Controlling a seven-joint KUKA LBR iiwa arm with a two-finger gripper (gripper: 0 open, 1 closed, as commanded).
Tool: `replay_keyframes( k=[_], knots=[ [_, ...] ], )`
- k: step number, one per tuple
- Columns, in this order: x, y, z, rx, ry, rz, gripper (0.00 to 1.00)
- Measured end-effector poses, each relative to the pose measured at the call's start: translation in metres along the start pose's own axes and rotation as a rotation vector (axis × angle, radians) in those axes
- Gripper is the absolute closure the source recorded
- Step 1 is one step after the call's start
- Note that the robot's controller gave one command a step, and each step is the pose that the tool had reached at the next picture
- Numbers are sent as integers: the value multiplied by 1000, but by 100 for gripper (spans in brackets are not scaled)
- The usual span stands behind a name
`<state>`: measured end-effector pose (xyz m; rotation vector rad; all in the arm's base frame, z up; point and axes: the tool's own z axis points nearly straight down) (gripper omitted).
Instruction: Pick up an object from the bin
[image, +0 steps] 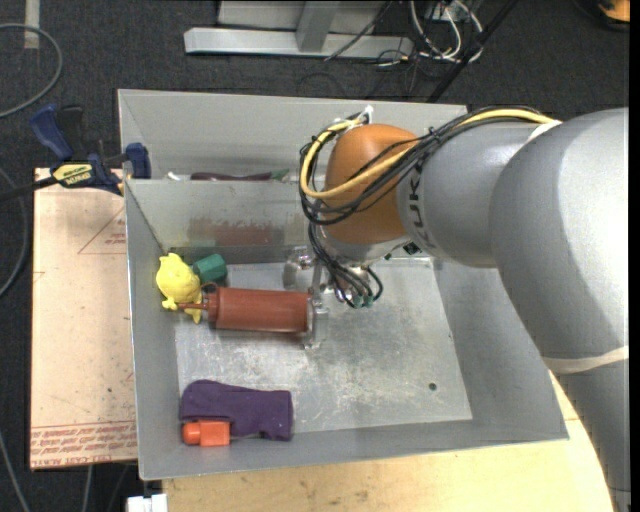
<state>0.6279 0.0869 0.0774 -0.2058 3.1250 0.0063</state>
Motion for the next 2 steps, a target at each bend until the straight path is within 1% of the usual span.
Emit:
replay_keyframes(
  k=[1,2],
  knots=[
    [-10,-19,-49,1,3,-187,0],
    [-4,19,-28,6,-13,-359,0]
  ],
)
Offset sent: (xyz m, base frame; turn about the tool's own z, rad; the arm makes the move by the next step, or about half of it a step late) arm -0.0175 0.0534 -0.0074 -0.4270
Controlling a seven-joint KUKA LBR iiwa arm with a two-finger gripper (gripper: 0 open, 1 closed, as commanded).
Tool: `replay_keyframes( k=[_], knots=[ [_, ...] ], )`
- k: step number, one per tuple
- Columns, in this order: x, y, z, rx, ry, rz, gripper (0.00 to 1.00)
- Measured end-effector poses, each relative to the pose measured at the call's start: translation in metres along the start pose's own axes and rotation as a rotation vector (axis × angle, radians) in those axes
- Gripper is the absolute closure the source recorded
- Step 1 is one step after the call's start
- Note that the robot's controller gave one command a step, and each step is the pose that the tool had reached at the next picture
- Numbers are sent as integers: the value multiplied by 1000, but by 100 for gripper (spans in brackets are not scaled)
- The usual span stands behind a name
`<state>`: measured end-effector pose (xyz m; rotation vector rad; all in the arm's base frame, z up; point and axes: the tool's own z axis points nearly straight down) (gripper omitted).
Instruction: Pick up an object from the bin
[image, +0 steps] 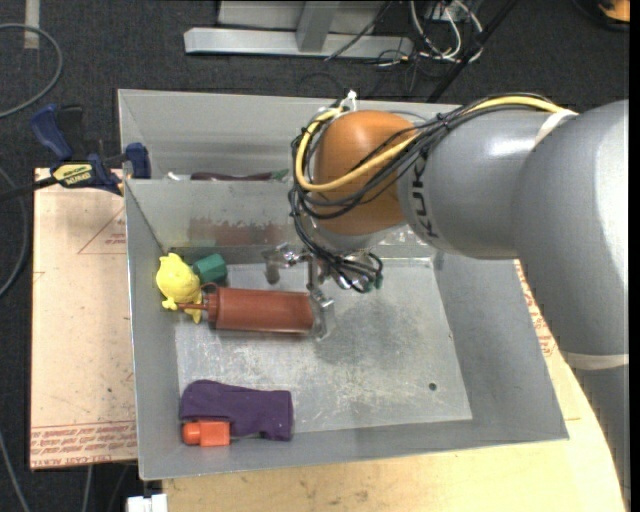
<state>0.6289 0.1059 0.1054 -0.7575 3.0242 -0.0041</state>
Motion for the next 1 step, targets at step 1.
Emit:
replay_keyframes(
  k=[1],
  knots=[
    [-4,9,35,-7,12,232,100]
  ],
)
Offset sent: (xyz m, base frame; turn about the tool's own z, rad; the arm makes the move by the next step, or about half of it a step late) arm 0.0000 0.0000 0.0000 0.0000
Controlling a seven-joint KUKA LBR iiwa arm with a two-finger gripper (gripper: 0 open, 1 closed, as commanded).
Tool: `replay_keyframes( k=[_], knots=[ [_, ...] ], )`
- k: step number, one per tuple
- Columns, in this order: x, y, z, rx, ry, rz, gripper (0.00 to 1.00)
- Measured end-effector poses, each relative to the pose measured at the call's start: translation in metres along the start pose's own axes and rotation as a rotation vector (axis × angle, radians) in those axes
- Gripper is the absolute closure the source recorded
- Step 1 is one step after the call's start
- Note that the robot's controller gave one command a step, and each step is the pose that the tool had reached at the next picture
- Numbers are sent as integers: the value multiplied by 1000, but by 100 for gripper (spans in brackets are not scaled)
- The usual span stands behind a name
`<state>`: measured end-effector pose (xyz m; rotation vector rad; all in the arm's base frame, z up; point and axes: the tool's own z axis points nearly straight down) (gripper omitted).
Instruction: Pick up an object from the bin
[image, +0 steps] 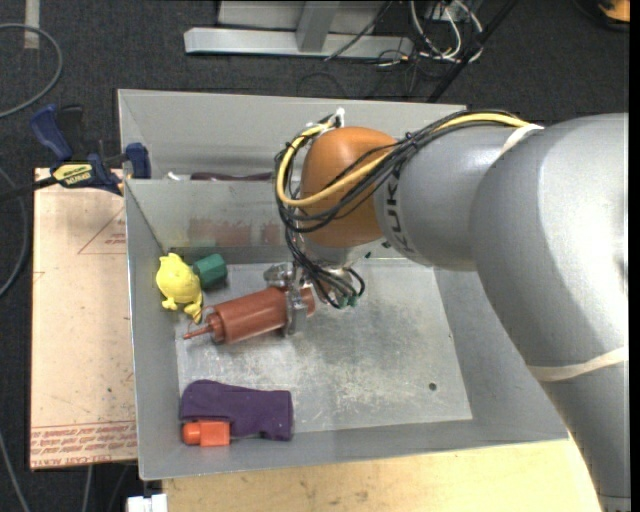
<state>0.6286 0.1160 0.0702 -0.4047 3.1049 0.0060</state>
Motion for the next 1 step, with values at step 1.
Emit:
replay_keyframes(
  k=[1],
  knots=[
    [0,0,0,0,0,0,100]
  ],
)
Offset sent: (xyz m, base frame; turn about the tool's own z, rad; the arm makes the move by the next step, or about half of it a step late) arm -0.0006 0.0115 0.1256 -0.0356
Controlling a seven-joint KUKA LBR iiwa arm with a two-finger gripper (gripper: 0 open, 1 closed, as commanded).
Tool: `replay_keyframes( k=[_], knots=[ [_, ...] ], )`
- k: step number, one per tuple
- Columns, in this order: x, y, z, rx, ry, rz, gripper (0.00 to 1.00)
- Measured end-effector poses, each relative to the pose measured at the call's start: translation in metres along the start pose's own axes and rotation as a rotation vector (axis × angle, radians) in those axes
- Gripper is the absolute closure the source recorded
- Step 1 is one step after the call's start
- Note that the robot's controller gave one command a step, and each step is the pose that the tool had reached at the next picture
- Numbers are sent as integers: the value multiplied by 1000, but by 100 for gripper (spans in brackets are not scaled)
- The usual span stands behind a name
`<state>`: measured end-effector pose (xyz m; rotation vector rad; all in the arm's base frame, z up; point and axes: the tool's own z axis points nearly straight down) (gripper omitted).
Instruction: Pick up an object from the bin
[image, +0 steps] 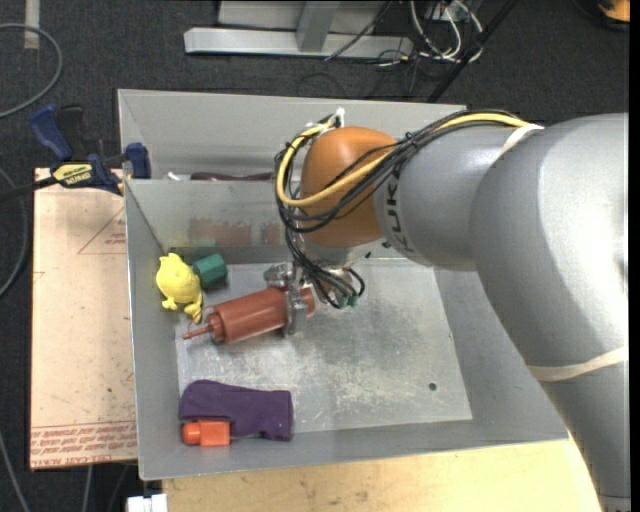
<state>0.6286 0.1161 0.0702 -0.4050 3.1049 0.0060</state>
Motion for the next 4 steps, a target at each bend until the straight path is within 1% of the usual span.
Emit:
replay_keyframes(
  k=[1,2,3,4],
  knots=[
    [-5,12,-126,0,-4,-34,100],
    [-5,12,-126,-1,-4,-34,100],
    [-3,10,-156,-2,6,-20,100],
    [-5,10,-173,-2,2,-14,100]
  ],
)
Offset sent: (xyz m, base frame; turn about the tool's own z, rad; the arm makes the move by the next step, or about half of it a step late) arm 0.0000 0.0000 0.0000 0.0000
